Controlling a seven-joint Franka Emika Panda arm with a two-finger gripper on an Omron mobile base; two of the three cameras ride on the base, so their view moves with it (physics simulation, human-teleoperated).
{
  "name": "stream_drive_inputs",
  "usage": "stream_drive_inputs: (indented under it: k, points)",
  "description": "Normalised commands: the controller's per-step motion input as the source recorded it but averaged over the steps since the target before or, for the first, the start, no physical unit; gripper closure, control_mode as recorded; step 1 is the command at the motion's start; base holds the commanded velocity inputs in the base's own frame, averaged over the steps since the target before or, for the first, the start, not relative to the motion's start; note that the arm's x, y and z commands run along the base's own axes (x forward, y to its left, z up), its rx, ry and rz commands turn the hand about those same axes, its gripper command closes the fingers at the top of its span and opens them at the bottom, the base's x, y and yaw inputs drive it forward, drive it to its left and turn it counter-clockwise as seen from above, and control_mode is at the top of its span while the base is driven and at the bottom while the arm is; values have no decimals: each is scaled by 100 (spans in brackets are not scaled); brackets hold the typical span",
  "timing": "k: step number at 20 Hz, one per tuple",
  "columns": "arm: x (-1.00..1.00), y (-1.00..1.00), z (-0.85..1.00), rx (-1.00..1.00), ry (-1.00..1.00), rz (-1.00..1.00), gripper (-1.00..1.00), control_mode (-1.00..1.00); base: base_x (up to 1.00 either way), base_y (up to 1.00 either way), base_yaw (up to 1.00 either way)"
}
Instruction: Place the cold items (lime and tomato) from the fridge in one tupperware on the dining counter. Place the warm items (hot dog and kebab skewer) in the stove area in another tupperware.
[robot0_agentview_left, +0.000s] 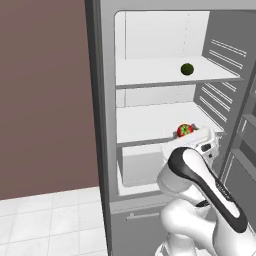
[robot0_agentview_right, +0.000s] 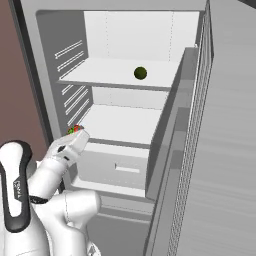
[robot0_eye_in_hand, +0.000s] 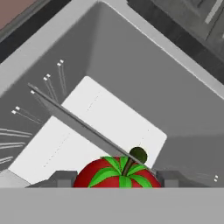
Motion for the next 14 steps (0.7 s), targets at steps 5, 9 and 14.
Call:
stream_drive_inputs:
  k: [5,9,14]
  points:
    - [-53,-1,32,-97,5,-10,100,-100,0,0,0]
    - [-61,-8,49,-90,8,-11,100,-100,0,0,0]
    - [-57,-28,95,-66,0,-10,100,-100,0,0,0]
